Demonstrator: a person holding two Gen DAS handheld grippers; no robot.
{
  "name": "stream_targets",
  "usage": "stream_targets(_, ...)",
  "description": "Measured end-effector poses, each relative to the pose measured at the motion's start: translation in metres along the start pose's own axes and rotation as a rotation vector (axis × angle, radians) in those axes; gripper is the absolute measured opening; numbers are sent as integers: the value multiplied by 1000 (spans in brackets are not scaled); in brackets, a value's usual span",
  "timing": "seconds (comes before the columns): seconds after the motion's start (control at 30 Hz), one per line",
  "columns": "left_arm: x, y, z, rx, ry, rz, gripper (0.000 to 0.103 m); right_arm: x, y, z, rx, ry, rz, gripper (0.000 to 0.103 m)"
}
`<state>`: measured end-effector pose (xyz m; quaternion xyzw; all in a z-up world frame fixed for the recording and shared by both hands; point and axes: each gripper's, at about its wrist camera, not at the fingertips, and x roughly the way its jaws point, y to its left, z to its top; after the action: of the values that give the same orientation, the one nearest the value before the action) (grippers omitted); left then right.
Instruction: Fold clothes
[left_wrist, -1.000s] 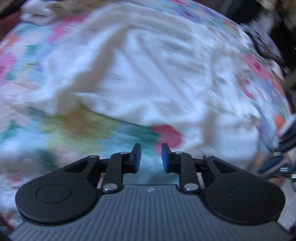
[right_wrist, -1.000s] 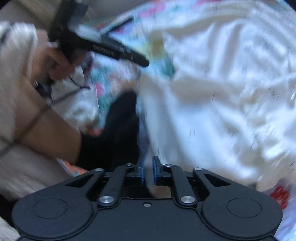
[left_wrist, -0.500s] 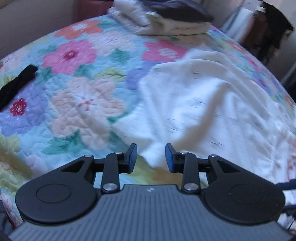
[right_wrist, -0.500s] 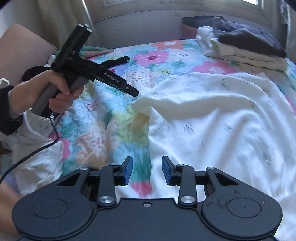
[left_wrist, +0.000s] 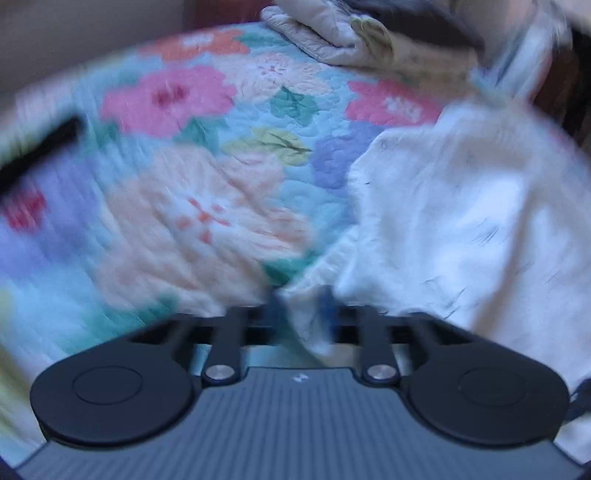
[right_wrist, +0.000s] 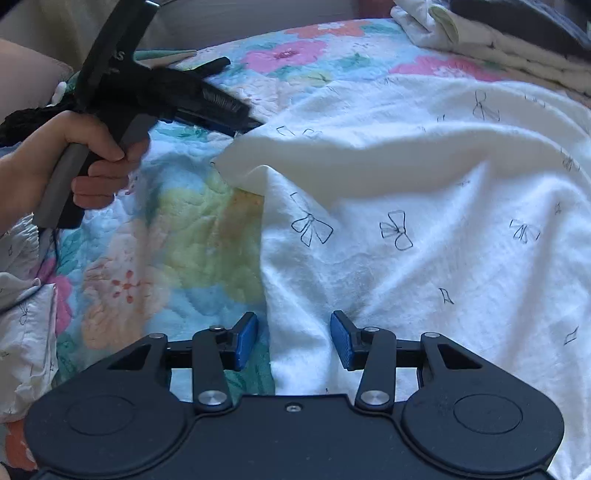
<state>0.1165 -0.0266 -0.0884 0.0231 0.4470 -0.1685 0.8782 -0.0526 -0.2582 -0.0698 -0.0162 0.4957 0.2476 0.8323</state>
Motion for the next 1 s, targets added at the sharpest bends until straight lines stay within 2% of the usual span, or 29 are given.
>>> stream_targets(0.03, -6, -3, 1, 7, -29, 12, 3, -3, 1, 0, 4, -13, 13, 31)
stream_targets(0.1, -21, -8, 7, 42, -105, 77, 3, -8, 2, -1, 13, -39, 39, 18)
stream_targets(0.2, -59, -12, 19, 96, -291, 189, 3, -17, 3, -1, 27, -78, 78, 10)
stream_targets(0.23, -68, -11, 22, 89, -324, 202, 3, -19, 4, -2, 31, -91, 91, 4)
stream_targets(0.3, -76, -5, 28, 44, -339, 203, 3, -25, 5, -2, 40, -117, 117, 4)
stream_targets(0.33, -75, -2, 30, 33, -336, 209, 3, -28, 5, -2, 45, -130, 131, 4)
stream_targets(0.4, -61, 2, 29, 26, -290, 240, 3, -23, 12, 1, 36, -124, 101, 4)
stream_targets(0.57, -9, 24, 11, -64, -116, 276, 4, 8, 12, 1, 78, -60, 103, 4)
stream_targets(0.63, 7, 27, 0, -79, -64, 284, 5, 19, 18, -4, 40, -32, 49, 5)
stream_targets(0.77, -4, 15, -5, 15, -70, 308, 7, 9, 16, -4, 69, -35, 59, 12)
stream_targets(0.83, -21, 9, 3, 40, -72, 273, 9, -10, 10, -3, 98, -50, 64, 26)
stream_targets(0.9, -47, 0, 14, 80, -80, 235, 15, -37, 4, -5, 111, -84, 46, 39)
stream_targets(0.93, -61, -8, 20, 117, -88, 216, 23, -53, -1, -7, 116, -103, 30, 46)
stream_targets(0.97, -75, -16, 28, 163, -98, 203, 36, -69, -9, -9, 128, -121, 8, 48)
stream_targets(1.0, -88, -25, 35, 209, -113, 195, 42, -86, -20, -11, 145, -138, -17, 51)
